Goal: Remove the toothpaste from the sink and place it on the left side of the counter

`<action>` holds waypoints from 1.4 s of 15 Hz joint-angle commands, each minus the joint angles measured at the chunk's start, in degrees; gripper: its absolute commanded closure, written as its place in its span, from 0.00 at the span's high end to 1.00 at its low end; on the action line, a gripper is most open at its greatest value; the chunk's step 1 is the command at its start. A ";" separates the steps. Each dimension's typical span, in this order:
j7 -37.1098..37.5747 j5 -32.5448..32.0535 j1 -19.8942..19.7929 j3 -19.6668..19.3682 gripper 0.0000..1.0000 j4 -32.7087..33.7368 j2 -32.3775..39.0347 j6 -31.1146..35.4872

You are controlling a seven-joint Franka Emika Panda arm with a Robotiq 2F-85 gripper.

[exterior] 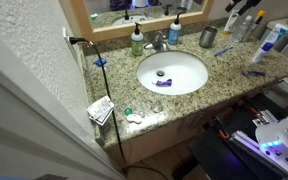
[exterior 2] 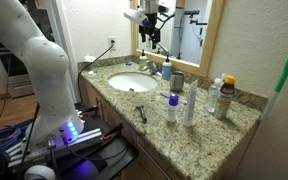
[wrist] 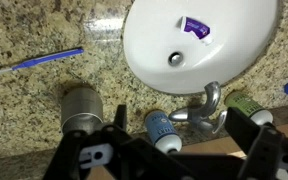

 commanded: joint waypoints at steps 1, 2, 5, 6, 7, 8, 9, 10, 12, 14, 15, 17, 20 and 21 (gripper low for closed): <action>-0.54 0.71 -1.40 1.25 1.00 0.11 0.18 -0.21; -0.54 0.71 -1.40 1.25 1.00 0.11 0.17 -0.21; -0.54 0.71 -1.40 1.25 1.00 0.11 0.17 -0.21; -0.54 0.71 -1.40 1.25 1.00 0.11 0.18 -0.21; -3.04 1.72 0.56 1.59 1.00 0.09 1.65 -0.23; -4.30 1.55 2.70 3.90 1.00 -0.91 2.83 1.71; -3.62 1.27 3.79 6.23 1.00 -1.95 3.24 3.04; -3.94 1.36 5.21 7.87 1.00 -2.25 3.42 2.60; -3.54 1.28 8.65 12.33 1.00 -2.42 5.38 3.11; -2.62 0.38 11.91 17.05 1.00 -1.16 8.87 3.43; -2.37 0.65 9.62 14.87 1.00 -1.94 5.56 1.79; -1.29 0.60 11.79 17.93 1.00 -1.90 7.50 2.74; -0.41 -2.32 11.01 18.49 1.00 -0.79 10.91 1.11; -0.56 -5.48 10.30 18.84 1.00 -0.56 13.68 1.03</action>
